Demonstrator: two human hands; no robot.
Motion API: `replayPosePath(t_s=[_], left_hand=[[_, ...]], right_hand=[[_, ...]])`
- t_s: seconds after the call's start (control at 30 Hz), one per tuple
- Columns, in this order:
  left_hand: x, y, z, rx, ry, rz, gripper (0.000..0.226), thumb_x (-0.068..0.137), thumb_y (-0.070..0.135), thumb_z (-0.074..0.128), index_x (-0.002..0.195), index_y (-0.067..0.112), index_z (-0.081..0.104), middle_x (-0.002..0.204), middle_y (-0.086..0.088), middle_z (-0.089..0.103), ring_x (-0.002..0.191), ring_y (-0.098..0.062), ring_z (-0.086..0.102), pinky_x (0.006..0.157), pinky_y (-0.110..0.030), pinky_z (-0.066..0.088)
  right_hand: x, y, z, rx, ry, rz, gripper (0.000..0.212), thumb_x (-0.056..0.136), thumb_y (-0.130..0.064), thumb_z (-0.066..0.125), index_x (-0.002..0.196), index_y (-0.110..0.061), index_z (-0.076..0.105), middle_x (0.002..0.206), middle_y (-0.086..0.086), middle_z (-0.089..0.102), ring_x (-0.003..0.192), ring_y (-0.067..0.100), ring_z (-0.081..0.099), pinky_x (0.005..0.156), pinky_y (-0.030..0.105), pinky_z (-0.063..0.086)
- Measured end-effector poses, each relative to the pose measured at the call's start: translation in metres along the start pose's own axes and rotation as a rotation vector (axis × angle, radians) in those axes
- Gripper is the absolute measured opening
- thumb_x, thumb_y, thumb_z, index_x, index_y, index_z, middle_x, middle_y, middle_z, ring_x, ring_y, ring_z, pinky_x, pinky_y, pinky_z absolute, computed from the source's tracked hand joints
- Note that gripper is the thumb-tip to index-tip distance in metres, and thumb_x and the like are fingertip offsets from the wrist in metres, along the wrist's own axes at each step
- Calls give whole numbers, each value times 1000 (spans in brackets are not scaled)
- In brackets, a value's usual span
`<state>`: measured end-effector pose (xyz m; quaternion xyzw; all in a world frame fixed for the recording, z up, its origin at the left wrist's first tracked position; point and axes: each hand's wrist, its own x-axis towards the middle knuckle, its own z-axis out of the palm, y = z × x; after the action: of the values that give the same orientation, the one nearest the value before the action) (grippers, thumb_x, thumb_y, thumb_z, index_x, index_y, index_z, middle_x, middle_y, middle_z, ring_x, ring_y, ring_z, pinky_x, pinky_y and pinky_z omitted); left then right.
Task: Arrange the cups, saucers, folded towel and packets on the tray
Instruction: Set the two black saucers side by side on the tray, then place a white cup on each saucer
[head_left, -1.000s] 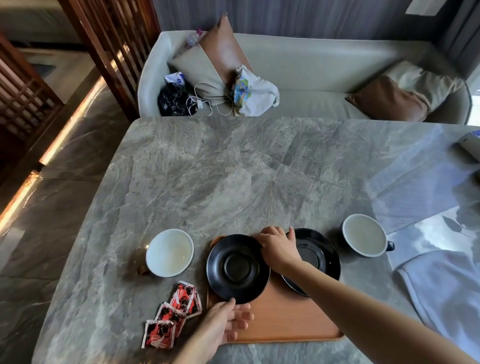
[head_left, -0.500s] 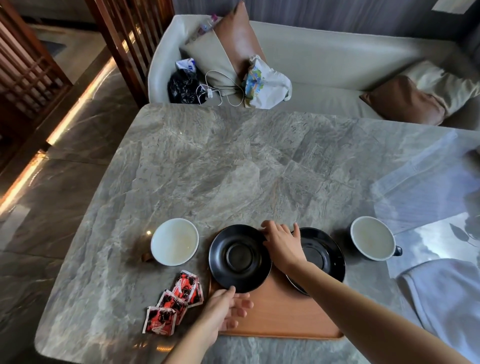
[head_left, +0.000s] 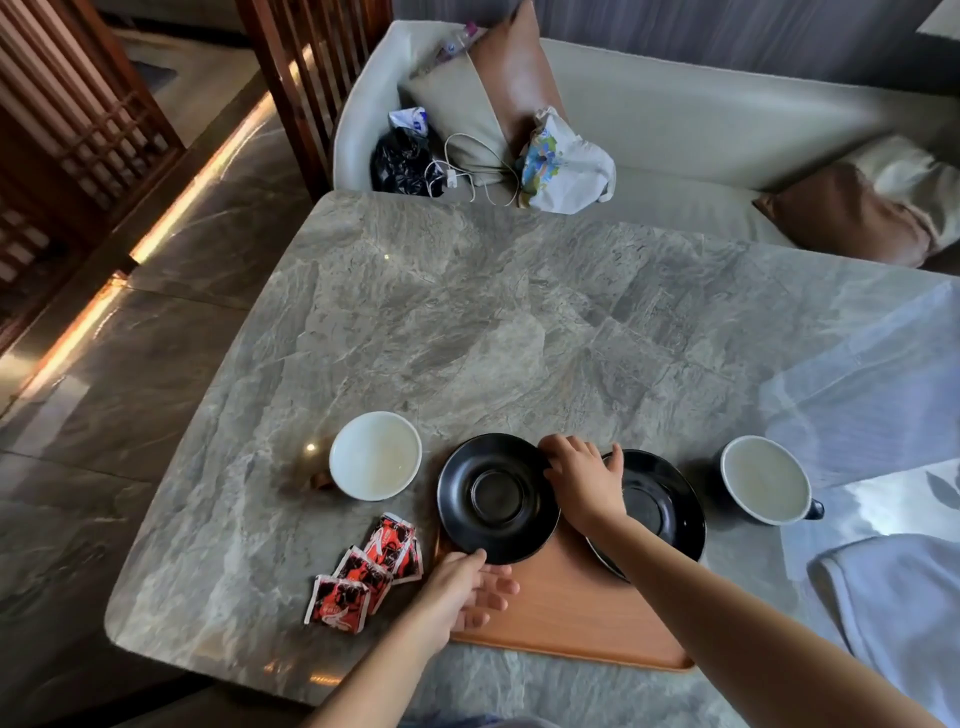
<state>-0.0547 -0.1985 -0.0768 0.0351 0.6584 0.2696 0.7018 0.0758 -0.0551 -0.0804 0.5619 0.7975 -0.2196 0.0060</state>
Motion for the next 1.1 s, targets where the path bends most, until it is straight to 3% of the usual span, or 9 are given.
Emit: replayPosePath(t_s=[0.3,0.43,0.53,0.63,0.73,0.8,0.87,1.0,1.1], left_hand=[[-11,-1,-12,78,14,94,35,97,33,39,97,7,62,66,0,74,47,-8,58,38,-16,38],[-19,2,-26,239,6,200,29,96,29,43,87,10,62,67,-1,70,50,-9,55,40,-18,36],[-30,11,-40,349,30,380,23,92,18,46,76,14,62,62,-2,66,50,-9,55,40,-16,34],[-44,28,-64,203,260,652,21,88,7,52,74,19,61,63,-2,62,51,-12,54,41,-13,36],[-46,46,-100,200,620,853,9,87,6,57,89,13,61,89,-11,66,75,-20,59,69,-29,48],[-34,57,-120,316,798,778,23,85,11,62,106,3,59,111,-21,61,102,-34,55,93,-44,44],[-20,64,-131,399,841,666,38,85,17,63,118,0,54,124,-25,54,118,-39,46,104,-46,36],[0,68,-131,383,659,604,31,87,14,59,112,-2,53,113,-26,60,108,-38,55,94,-46,42],[5,63,-135,346,660,595,26,86,13,59,108,1,52,106,-22,61,100,-36,57,86,-42,44]], right_hand=[[1,-7,-4,22,-41,69,27,88,-22,51,115,-30,51,118,-3,58,121,21,48,113,59,2],[-7,-10,-3,-3,-30,23,38,89,-29,55,125,-29,46,131,-4,51,129,21,39,114,57,8],[-15,-9,-12,79,93,19,42,88,-29,56,129,-26,46,136,-1,49,129,23,39,113,50,19],[-22,19,-34,105,280,17,42,85,-19,60,125,-21,51,132,4,53,124,29,44,107,47,28],[-29,75,-61,83,464,196,45,83,-14,61,126,-16,50,134,12,51,125,35,41,105,49,28],[-36,114,-74,134,508,415,50,84,-14,59,132,-13,45,142,15,43,132,38,33,109,53,23],[-46,147,-79,163,482,581,54,86,-16,57,137,-12,39,145,17,39,135,38,28,109,58,21],[-60,189,-77,237,293,690,52,92,-21,51,140,-12,35,140,24,45,128,45,37,105,54,28],[-65,200,-75,291,314,691,38,89,-20,58,122,-4,52,121,27,59,111,47,53,96,49,38]])
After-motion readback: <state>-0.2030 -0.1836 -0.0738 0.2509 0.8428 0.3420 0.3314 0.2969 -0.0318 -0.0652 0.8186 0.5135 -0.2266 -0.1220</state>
